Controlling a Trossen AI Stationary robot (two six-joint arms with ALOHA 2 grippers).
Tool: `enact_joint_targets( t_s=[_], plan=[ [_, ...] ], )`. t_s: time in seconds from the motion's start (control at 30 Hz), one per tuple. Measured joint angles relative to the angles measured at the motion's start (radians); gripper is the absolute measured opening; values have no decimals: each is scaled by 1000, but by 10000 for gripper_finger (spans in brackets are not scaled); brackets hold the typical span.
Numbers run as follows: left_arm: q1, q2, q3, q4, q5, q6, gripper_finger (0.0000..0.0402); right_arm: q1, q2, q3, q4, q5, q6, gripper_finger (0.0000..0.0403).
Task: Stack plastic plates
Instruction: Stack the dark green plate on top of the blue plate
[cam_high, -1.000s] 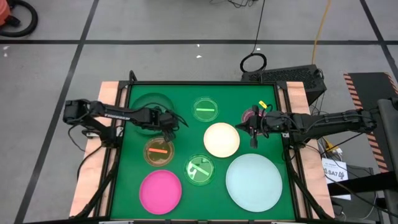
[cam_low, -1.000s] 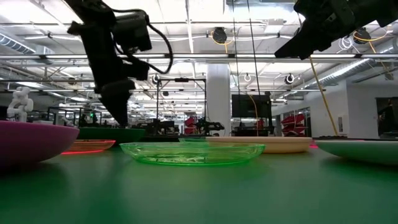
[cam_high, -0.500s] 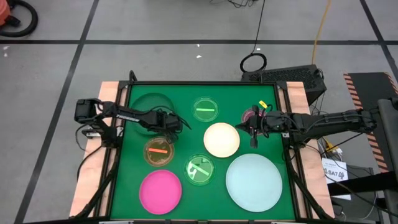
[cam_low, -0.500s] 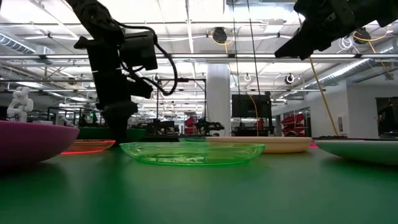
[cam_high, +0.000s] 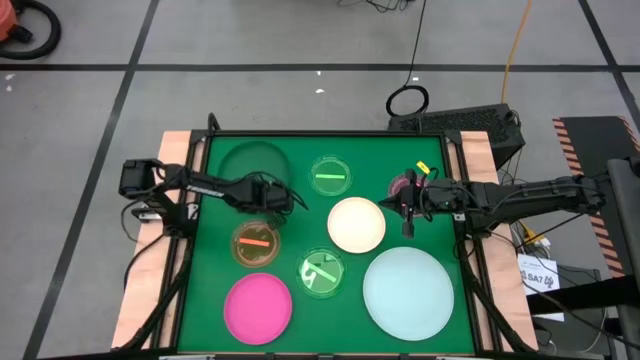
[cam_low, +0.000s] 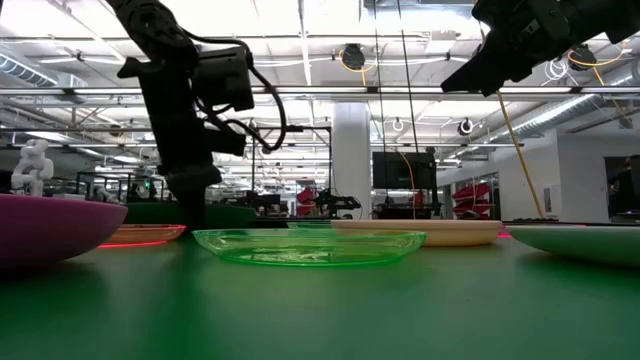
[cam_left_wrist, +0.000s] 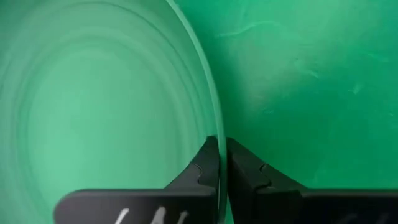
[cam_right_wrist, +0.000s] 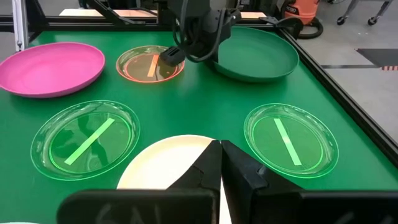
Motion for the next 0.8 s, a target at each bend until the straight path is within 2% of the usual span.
enact_joint_targets(
  t_s=[0.13, 0.3, 0.5, 0.8],
  plan=[
    [-26, 1, 16, -19, -3, 16, 12, 0, 0, 0, 0, 0, 0, 4],
    [-74, 2, 97, -106, -27, 53, 12, 0, 0, 0, 0, 1, 0, 4],
    [-126, 2, 255, -205, -74, 134, 12, 0, 0, 0, 0, 1, 2, 4],
    [-181, 2, 544, -341, -84, 369, 12, 3, -14, 0, 0, 1, 91, 4]
  ],
)
